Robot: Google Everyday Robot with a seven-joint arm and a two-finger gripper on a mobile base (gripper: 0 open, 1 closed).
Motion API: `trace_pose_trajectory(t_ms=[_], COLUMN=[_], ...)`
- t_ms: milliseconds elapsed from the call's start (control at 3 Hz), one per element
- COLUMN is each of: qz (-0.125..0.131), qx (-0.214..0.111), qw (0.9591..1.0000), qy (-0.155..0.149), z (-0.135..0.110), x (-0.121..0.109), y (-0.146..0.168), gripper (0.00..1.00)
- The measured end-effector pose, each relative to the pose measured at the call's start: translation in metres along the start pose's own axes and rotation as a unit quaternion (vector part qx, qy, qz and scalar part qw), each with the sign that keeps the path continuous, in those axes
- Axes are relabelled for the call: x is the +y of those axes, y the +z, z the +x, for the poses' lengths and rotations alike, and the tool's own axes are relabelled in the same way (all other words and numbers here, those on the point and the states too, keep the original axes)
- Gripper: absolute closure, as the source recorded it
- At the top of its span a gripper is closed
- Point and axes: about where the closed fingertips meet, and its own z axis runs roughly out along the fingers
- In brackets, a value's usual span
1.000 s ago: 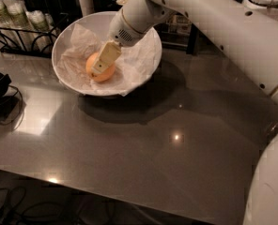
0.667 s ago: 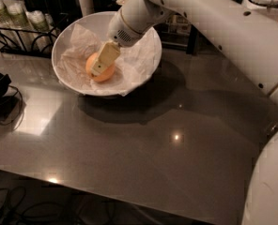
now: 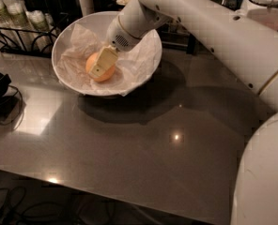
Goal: Pick orange from white bowl
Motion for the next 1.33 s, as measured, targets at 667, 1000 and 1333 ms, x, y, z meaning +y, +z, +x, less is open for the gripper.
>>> trace_pose_trajectory(t_ms=[667, 1000, 1333], qz=[-0.025, -0.029, -0.030], qx=[0.010, 0.011, 0.011], qw=[0.9996, 0.9994, 0.9994], qy=[0.012, 0.013, 0.014], z=[0.008, 0.008, 0.008], x=[-0.001, 0.000, 0.000], y=[0.034, 0.040, 0.042], gripper=[0.22, 0.22, 0.40])
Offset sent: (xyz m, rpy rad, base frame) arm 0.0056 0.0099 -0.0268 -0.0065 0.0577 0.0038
